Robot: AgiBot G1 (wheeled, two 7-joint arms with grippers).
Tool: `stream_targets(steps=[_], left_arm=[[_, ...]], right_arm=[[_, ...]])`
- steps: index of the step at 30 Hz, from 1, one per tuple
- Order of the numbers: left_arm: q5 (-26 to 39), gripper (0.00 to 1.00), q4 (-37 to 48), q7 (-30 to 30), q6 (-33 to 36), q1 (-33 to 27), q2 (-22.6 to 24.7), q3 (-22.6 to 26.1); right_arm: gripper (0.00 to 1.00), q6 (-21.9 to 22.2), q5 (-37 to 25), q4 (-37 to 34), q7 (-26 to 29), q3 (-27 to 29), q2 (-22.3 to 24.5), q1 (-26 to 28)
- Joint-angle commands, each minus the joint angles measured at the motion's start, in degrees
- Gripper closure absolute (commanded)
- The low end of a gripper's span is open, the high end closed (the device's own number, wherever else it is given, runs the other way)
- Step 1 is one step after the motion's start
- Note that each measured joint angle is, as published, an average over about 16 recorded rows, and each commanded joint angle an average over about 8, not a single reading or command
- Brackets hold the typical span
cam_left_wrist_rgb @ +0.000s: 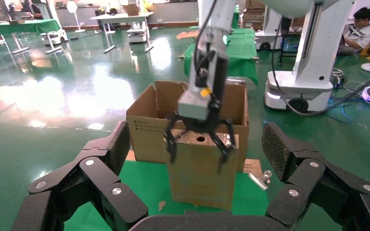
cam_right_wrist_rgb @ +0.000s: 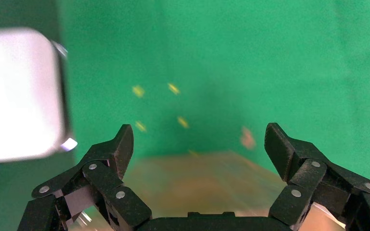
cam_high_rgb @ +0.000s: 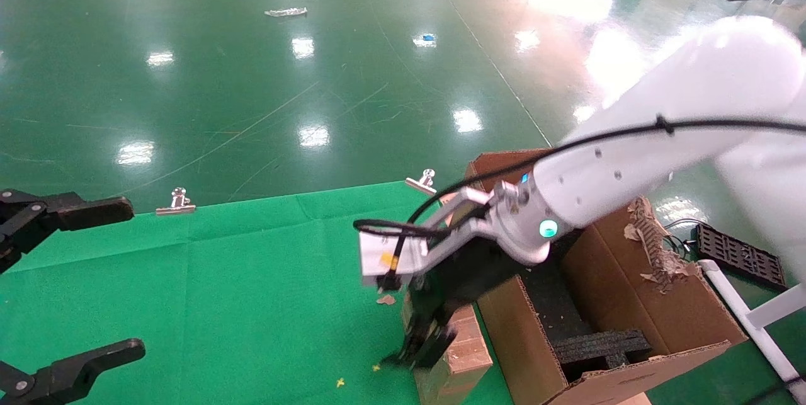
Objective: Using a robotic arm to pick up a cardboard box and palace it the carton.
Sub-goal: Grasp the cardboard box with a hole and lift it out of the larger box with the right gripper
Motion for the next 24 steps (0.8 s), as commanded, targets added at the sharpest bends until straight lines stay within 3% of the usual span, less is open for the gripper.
stream_targets(steps=[1,12,24], left_arm=[[0.0,0.0,0.0,0.0,0.0,0.0,0.0,0.0],[0.0,0.0,0.0,0.0,0.0,0.0,0.0,0.1],[-0.1,0.0,0.0,0.1,0.0,0.0,0.0,0.1]], right_arm=[[0.0,-0.2,-2.2,0.1,0.8,-2.9,-0.5,3.2],[0.0,-0.3,1.0,0.2,1.9,-18.9,0.3,21.4],[0.0,1.0,5.2,0.2,5.6,-33.6,-1.8,27.1]])
